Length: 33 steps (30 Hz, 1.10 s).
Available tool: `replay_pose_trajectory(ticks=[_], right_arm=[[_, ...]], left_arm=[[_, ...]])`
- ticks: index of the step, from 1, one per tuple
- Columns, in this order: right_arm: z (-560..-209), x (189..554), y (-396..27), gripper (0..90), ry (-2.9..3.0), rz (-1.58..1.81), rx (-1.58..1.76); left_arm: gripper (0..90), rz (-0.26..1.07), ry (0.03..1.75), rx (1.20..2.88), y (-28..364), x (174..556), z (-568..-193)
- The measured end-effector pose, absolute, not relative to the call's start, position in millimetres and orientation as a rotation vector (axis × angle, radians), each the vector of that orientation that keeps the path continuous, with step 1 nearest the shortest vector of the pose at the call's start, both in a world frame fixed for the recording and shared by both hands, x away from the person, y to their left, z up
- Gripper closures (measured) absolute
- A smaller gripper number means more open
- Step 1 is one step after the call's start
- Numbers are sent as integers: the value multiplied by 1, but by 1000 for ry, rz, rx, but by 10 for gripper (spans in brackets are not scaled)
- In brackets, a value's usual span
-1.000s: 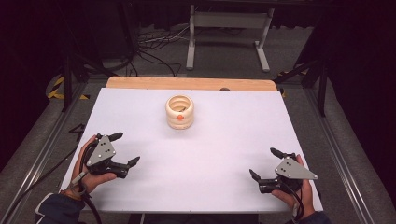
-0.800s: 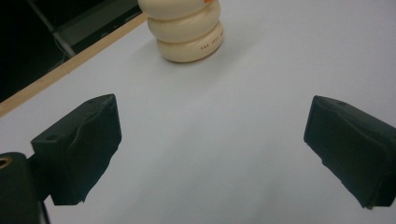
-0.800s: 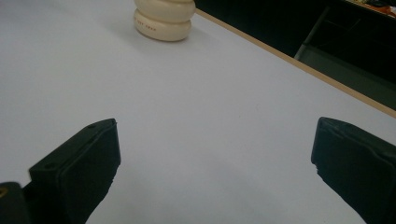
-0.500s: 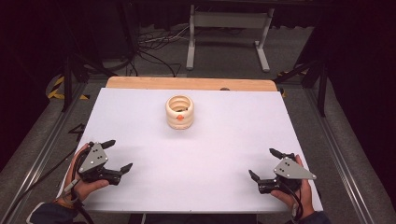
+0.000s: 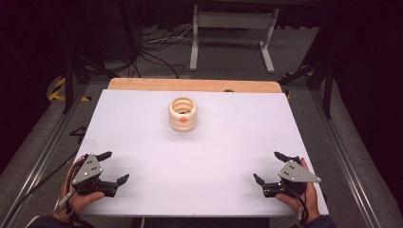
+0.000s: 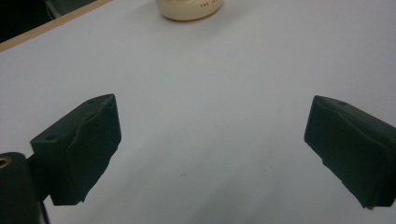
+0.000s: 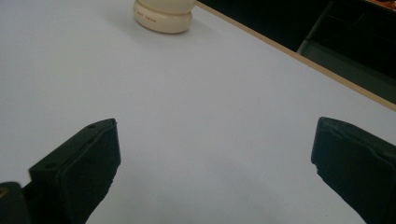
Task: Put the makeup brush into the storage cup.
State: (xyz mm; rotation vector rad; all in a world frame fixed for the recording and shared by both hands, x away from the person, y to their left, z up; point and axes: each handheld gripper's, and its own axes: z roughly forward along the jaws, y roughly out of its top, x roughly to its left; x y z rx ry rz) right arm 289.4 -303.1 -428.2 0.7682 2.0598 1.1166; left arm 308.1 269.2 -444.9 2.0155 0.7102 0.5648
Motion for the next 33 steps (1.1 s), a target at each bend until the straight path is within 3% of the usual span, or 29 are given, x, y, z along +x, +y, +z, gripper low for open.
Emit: replay_pose_trajectory(ticks=[33], right_arm=[[-425, 286, -303, 21, 2051, 1121, 762]], left_arm=[[58, 554, 694, 1997, 270, 305, -445]])
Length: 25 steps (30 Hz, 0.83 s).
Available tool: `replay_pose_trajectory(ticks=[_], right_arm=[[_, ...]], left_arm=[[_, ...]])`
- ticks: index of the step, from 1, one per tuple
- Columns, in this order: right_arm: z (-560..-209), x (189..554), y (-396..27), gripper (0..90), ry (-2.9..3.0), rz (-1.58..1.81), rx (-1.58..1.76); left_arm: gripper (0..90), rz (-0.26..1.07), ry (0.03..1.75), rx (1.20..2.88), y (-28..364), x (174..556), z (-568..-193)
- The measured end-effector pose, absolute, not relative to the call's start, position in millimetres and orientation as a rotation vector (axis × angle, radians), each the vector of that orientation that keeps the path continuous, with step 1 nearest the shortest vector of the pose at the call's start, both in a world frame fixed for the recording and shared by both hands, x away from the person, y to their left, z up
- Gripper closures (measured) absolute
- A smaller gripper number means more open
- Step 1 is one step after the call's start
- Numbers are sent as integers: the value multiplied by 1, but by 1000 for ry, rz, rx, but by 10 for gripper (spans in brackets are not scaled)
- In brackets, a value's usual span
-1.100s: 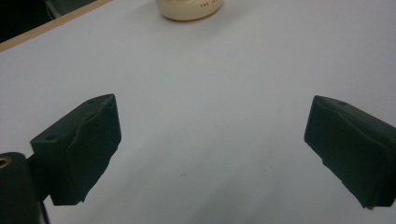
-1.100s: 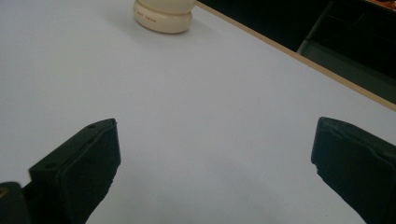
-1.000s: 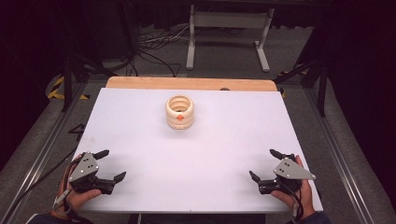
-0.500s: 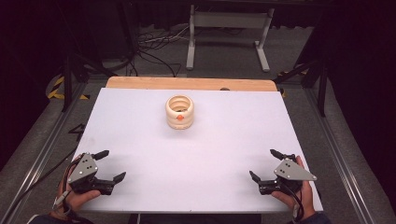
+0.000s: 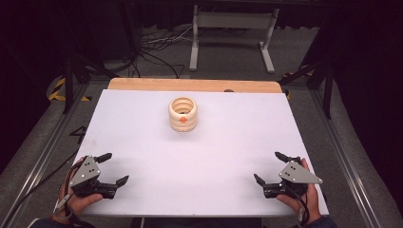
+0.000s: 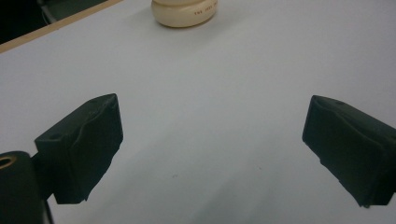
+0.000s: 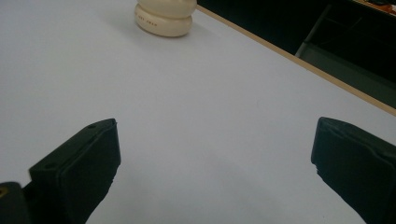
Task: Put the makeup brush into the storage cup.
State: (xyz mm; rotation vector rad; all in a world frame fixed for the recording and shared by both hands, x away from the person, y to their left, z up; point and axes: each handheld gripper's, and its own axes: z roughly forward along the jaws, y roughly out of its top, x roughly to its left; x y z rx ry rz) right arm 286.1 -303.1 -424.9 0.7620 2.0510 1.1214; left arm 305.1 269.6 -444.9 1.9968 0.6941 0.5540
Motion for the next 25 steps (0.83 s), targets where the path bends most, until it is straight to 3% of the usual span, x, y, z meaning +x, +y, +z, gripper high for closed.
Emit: replay_pose_trajectory(ticks=[25], right_arm=[[-425, 287, -305, 21, 2047, 1131, 765]], left_arm=[[57, 567, 691, 1985, 268, 306, -443]])
